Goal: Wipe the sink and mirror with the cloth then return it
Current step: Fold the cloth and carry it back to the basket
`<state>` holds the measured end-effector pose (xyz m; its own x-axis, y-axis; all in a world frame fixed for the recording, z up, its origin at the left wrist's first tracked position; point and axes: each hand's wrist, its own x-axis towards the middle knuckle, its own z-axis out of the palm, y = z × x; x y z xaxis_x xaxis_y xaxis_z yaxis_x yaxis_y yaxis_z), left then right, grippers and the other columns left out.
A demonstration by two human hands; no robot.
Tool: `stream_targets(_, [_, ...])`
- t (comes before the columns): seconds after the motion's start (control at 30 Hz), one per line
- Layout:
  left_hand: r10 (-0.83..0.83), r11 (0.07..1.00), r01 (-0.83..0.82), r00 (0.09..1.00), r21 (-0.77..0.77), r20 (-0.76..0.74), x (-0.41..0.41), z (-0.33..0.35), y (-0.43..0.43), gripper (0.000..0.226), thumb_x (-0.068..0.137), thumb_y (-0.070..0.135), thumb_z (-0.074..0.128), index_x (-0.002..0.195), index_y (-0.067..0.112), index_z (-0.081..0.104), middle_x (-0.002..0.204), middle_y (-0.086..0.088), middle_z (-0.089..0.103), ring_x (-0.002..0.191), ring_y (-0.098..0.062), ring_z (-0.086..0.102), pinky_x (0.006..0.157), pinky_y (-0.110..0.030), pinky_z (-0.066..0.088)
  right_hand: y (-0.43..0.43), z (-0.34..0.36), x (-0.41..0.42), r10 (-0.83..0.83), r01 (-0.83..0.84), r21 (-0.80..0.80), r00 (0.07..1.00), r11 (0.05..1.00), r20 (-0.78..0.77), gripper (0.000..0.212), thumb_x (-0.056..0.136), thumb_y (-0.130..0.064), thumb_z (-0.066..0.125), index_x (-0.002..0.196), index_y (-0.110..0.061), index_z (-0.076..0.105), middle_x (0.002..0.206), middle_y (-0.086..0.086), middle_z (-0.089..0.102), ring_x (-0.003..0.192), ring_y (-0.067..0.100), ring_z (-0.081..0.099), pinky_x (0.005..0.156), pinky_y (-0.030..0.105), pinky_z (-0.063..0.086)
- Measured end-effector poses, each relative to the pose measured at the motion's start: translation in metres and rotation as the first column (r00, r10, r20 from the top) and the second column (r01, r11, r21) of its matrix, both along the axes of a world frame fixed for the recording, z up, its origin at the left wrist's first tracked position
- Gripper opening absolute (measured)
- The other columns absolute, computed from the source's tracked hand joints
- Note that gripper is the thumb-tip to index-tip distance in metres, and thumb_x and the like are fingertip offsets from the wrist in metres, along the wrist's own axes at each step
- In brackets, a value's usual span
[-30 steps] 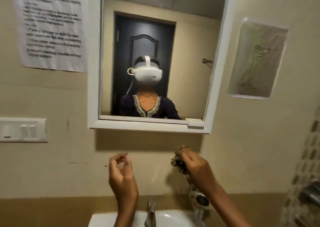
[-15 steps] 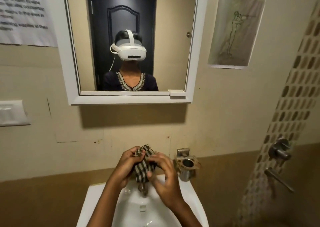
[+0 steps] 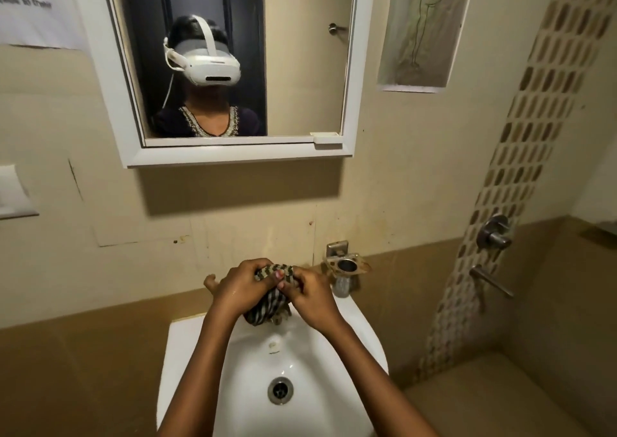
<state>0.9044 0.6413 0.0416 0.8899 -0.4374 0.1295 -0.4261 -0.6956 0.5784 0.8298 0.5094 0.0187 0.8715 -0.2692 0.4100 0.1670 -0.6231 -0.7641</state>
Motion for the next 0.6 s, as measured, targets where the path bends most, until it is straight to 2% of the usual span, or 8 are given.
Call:
stream_targets(0.07, [-0.081, 0.997, 0.082, 0.994, 0.012, -0.069, 0.002, -0.006, 0.003, 0.043, 0.066, 0.081, 0.042, 0.085, 0.044, 0.054, 0.089, 0.009, 0.068, 0.096, -0.017, 0.061, 0.097, -0.044, 0.036, 0.0, -0.002, -0.006, -0.04, 0.039, 0.019, 0.999, 0.999, 0.015, 0.034, 0.087, -0.013, 0.061, 0.063, -0.031, 0.046, 0.058, -0.015, 0.049, 0.054, -0.006, 0.048, 0.052, 0.012, 0.032])
stream_targets(0.13, [-0.204, 0.978, 0.207, 0.961, -0.007, -0.188, 0.001, -0.009, 0.008, 0.047, 0.068, 0.071, 0.059, 0.104, 0.04, 0.058, 0.103, 0.004, 0.069, 0.099, -0.018, 0.062, 0.088, -0.035, 0.046, -0.005, -0.001, -0.012, -0.041, 0.04, 0.045, 0.999, 0.998, 0.016, 0.024, 0.087, -0.018, 0.063, 0.067, -0.023, 0.052, 0.06, -0.01, 0.054, 0.056, -0.003, 0.047, 0.053, 0.017, 0.034])
stream_targets(0.23, [-0.374, 0.927, 0.369, 0.892, -0.07, -0.254, 0.0, -0.012, 0.011, 0.08, 0.049, 0.072, 0.072, 0.115, 0.029, 0.062, 0.114, 0.005, 0.065, 0.107, -0.014, 0.059, 0.09, -0.03, 0.047, -0.013, 0.007, -0.026, 0.073, -0.067, 0.069, 0.994, 0.995, -0.081, 0.006, 0.089, -0.023, 0.062, 0.09, -0.017, 0.061, 0.077, -0.012, 0.059, 0.069, -0.008, 0.05, 0.062, 0.01, 0.037])
stream_targets(0.27, [-0.398, 0.917, 0.388, 0.893, -0.089, -0.211, -0.003, -0.013, 0.01, 0.092, 0.039, 0.079, 0.069, 0.115, 0.028, 0.063, 0.118, 0.008, 0.062, 0.11, -0.012, 0.056, 0.095, -0.031, 0.045, -0.016, 0.009, -0.03, 0.095, -0.086, 0.082, 0.989, 0.993, -0.111, 0.016, 0.091, -0.023, 0.06, 0.103, -0.012, 0.063, 0.089, -0.009, 0.061, 0.079, -0.007, 0.052, 0.069, 0.01, 0.04])
stream_targets(0.37, [-0.485, 0.83, 0.374, 0.85, -0.414, -0.205, -0.016, -0.021, 0.002, 0.091, 0.039, 0.071, 0.076, 0.108, 0.013, 0.066, 0.117, 0.016, 0.062, 0.111, -0.005, 0.055, 0.096, -0.024, 0.041, -0.025, 0.014, -0.047, 0.051, -0.03, 0.169, 0.991, 0.985, -0.123, 0.045, 0.093, -0.025, 0.056, 0.133, -0.007, 0.047, 0.129, 0.003, 0.055, 0.115, 0.008, 0.048, 0.1, 0.022, 0.04])
stream_targets(0.43, [-0.538, 0.741, 0.289, 0.796, -0.606, -0.278, -0.027, -0.03, -0.009, 0.08, 0.045, 0.057, 0.084, 0.104, 0.008, 0.064, 0.104, 0.007, 0.071, 0.101, -0.012, 0.063, 0.089, -0.026, 0.047, -0.032, 0.018, -0.058, 0.024, -0.005, 0.162, 0.993, 0.987, -0.118, 0.05, 0.093, -0.027, 0.054, 0.138, -0.008, 0.041, 0.14, 0.007, 0.048, 0.124, 0.011, 0.043, 0.11, 0.03, 0.035])
stream_targets(0.5, [-0.578, 0.703, 0.267, 0.754, -0.659, -0.312, -0.036, -0.038, -0.023, 0.084, 0.044, 0.054, 0.087, 0.11, 0.01, 0.06, 0.108, -0.003, 0.071, 0.103, -0.019, 0.065, 0.091, -0.029, 0.049, -0.042, 0.021, -0.072, -0.009, 0.015, 0.053, 0.992, 0.998, -0.122, 0.047, 0.095, -0.027, 0.051, 0.138, -0.01, 0.041, 0.141, 0.006, 0.048, 0.125, 0.008, 0.039, 0.107, 0.024, 0.031])
stream_targets(0.6, [-0.646, 0.701, 0.33, 0.669, -0.632, -0.368, -0.048, -0.044, -0.044, 0.087, 0.041, 0.044, 0.09, 0.115, 0.013, 0.057, 0.106, 0.002, 0.073, 0.099, -0.012, 0.067, 0.079, -0.018, 0.052, -0.063, 0.029, -0.098, -0.058, 0.055, -0.042, 0.996, 0.998, -0.068, 0.035, 0.097, -0.018, 0.048, 0.13, -0.007, 0.051, 0.117, -0.004, 0.057, 0.104, -0.001, 0.043, 0.089, 0.015, 0.036])
